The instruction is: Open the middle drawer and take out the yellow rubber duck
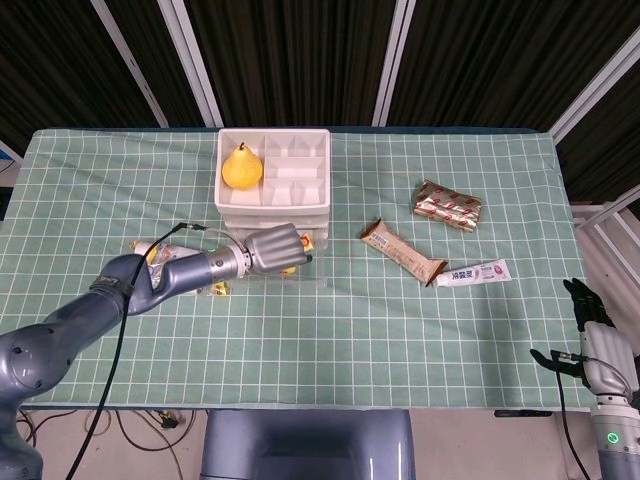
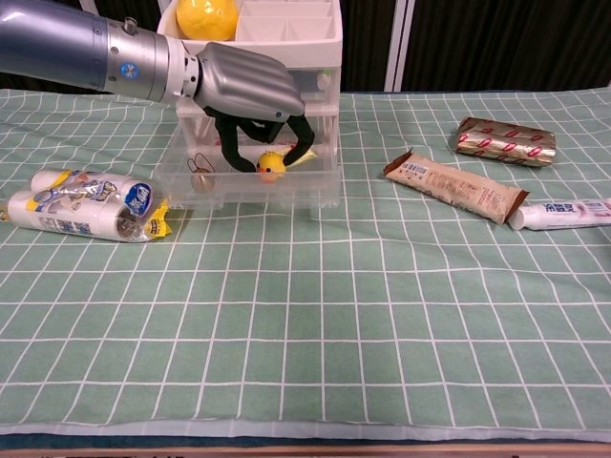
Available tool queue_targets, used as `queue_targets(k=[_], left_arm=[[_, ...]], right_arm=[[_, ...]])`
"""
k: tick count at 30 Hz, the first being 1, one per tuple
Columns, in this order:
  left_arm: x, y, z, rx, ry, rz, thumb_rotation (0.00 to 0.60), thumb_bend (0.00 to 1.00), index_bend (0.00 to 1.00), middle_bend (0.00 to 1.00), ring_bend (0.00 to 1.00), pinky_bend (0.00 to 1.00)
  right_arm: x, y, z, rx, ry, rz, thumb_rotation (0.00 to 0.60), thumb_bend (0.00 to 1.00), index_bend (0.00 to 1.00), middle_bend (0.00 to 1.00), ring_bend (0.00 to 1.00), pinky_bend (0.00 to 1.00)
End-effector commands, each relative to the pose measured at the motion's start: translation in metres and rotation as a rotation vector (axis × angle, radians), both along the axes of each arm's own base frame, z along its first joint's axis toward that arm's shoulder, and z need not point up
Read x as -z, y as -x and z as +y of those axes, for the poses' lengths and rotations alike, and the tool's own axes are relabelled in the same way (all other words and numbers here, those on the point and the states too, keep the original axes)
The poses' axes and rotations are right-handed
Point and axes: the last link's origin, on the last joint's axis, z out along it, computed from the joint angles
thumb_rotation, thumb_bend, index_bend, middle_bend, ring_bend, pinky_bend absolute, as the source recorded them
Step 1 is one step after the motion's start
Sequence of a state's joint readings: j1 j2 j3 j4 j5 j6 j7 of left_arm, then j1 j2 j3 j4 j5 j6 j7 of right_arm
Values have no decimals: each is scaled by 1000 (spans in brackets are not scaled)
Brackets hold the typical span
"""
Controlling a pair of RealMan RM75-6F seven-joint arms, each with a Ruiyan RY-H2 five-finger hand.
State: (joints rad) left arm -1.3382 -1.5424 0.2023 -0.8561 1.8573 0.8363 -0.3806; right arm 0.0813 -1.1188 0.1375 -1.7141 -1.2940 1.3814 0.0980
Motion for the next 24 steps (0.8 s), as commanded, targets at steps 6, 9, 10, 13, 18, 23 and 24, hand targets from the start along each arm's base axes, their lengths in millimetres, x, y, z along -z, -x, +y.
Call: queue_targets(k=[6,9,10,13,18,23,24], left_arm=[[-16,-10,0,13,-26,-51,600,386,562,1000,1000,1000],[-24,-16,-4,25,-30,-73,600,387,555,1000,1000,1000],[-27,-18,-6,29,-29,-84,600,387,555,1000,1000,1000],[-39,-27,-16,50,-23,-120,600,387,557,1000,1000,1000],[-59,-37,-34,75,-20,-175,600,387,561,1000,1000,1000],[-72,-38,-62,86,11,-196,600,387,567,1000,1000,1000],[-72,-37,-68,88,21,-190,600,387,567,1000,1000,1000]], right_arm=[[0,-1,1,-4,1,0,600,64,0,0,0,219],[0,-1,1,-5,0,0,600,64,0,0,0,219],[0,-1,1,-5,0,0,600,64,0,0,0,219],[0,-1,1,-6,1,1,600,63,0,0,0,219],[0,-1,1,-8,1,5,600,63,0,0,0,219],[1,-1,2,-11,1,12,600,64,0,0,0,219],[1,-1,2,-11,0,13,600,64,0,0,0,219]])
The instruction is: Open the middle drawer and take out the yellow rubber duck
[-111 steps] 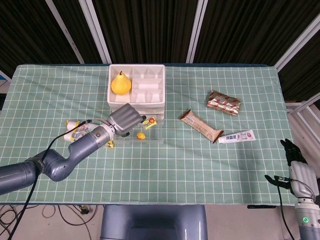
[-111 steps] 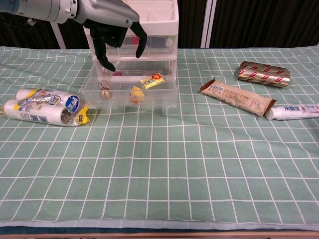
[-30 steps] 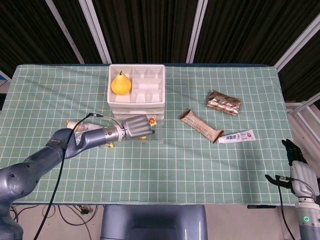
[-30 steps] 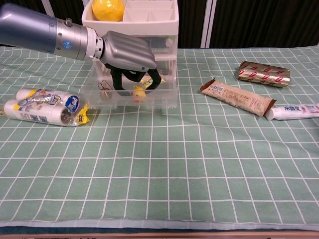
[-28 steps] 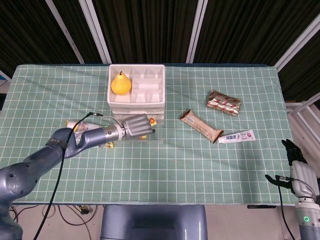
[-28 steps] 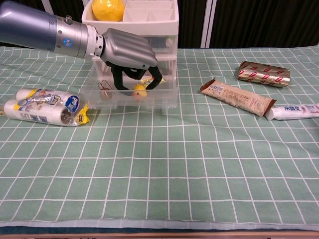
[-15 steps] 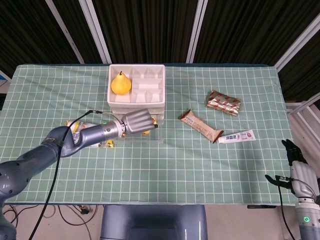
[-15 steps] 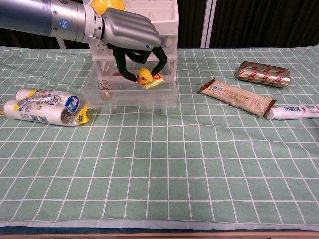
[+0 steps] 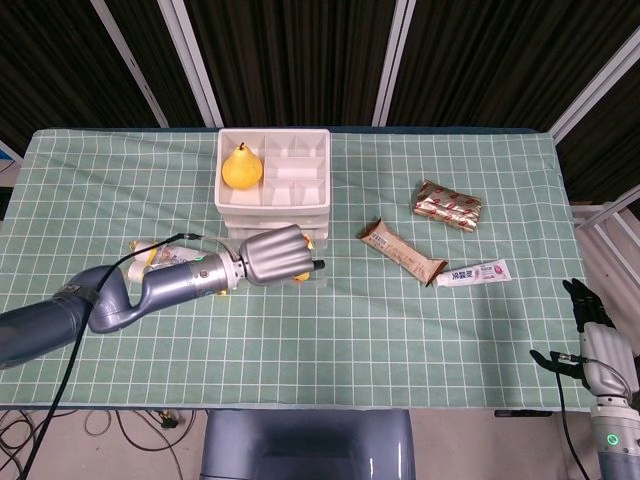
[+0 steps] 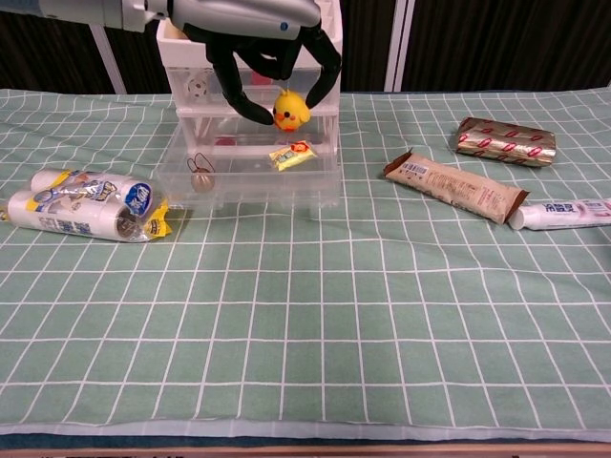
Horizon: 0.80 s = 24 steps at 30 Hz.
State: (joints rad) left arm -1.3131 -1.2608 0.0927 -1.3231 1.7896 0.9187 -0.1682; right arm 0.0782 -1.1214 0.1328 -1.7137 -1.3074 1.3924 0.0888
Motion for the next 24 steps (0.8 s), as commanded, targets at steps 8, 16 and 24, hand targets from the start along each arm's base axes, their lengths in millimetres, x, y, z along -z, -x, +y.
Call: queue_targets(k=[8,16,24], left_arm=[[-9,19,-70,25,87,56,600,387,569,1000,1000,1000],[8,62,-96,-47,118,139,600,387,566,1000,1000,1000],[33,110,-99,-126,108,223,600,386,567,1000,1000,1000]], right_arm=[[0,0,0,2,4,2,600,64,0,0,0,219],[-1,1,0,8,9,-4,600,63,0,0,0,219],[0,0,0,4,4,-10,600,64,0,0,0,219]])
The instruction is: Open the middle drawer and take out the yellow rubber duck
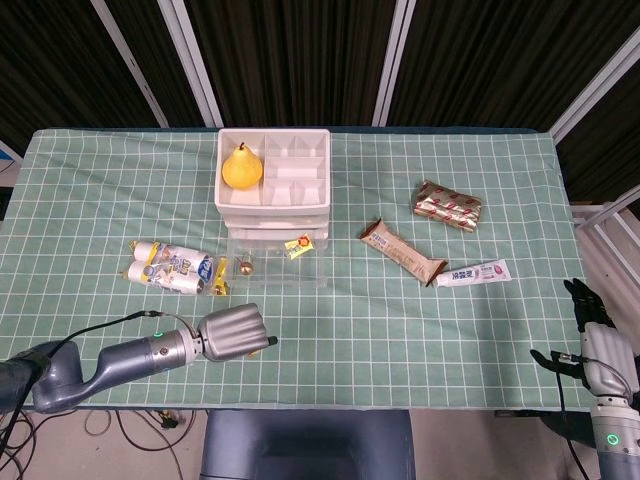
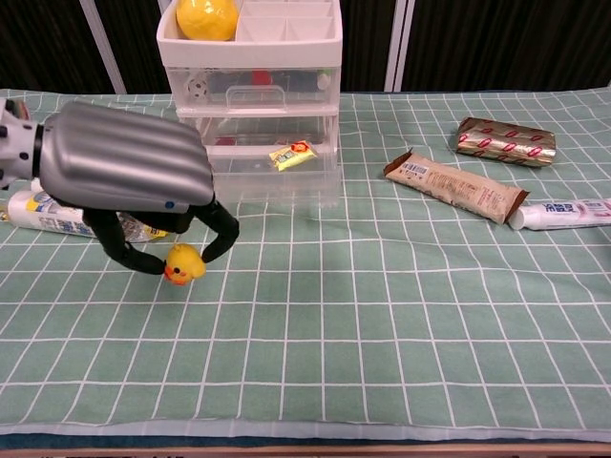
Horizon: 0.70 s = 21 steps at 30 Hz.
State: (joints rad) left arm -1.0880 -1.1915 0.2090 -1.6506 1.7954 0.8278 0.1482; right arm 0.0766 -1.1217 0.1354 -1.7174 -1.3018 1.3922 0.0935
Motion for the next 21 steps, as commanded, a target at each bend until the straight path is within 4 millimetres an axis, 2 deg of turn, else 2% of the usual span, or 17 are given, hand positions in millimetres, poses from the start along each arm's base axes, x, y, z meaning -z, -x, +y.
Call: queue_targets(k=[1,13,18,21], left_arm=[[13,21,-1,-32,-4,40,600,386,567,1000,1000,1000],[47,49,4,-79,-4,144,600,337,562,1000,1000,1000],[51,51,3,-84,-5,151,600,200,524,1000,1000,1000],[50,50,4,-90,-9,147,600,98,458,1000,1000,1000]], right_arm=[[0,0,0,-2,0,0,600,64,0,0,0,219],[0,0,-1,0,5,-7,600,64,0,0,0,219],[0,0,-1,-1,6,-10,600,64,0,0,0,219],[0,0,-1,-1,7,-11,600,64,0,0,0,219]])
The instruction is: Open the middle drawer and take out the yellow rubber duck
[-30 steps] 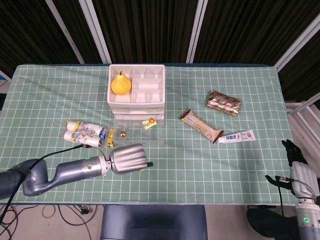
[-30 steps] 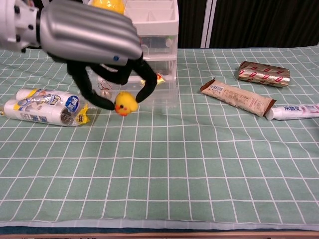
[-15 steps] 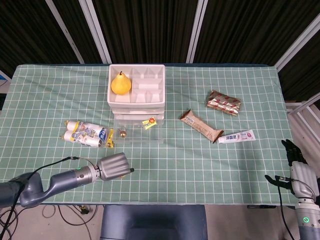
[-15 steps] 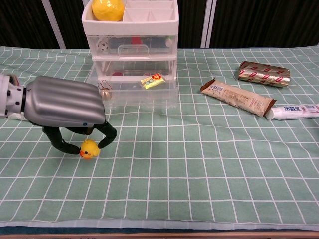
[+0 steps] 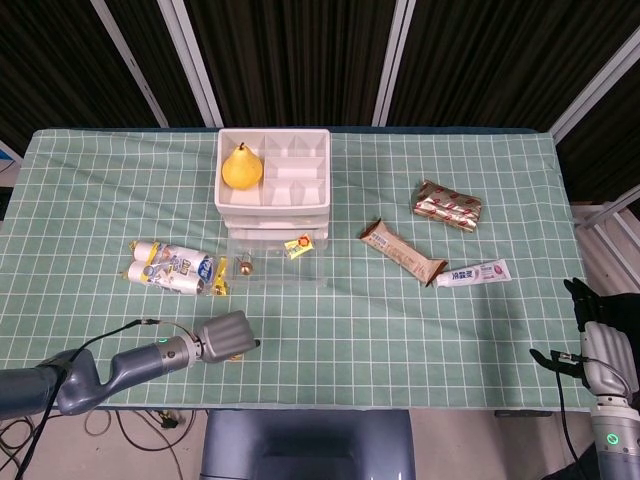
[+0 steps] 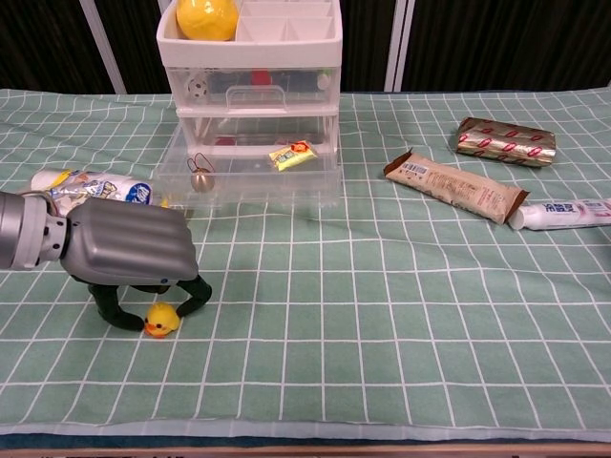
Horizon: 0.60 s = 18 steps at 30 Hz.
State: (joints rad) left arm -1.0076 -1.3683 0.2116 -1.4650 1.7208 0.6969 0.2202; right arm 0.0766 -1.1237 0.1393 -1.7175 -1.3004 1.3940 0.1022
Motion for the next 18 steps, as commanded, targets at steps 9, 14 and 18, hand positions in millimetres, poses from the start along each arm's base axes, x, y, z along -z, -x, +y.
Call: queue_targets(k=[9,14,18], left_arm=[[-30,-17,0,-60,-78,-171,600,31,288,997,998,1000],[-67,-19,-11,-121,-227,-428,600,35,251,815,839,919],[-95,-5,-28,-207,-378,-577,600,61,216,515,553,632]], right_arm=[[0,-1,1,-5,-3,5,600,64,0,0,0,219],[1,0,1,-8,-5,15,600,64,0,0,0,219],[1,0,1,-13,-9,33,600,64,0,0,0,219]])
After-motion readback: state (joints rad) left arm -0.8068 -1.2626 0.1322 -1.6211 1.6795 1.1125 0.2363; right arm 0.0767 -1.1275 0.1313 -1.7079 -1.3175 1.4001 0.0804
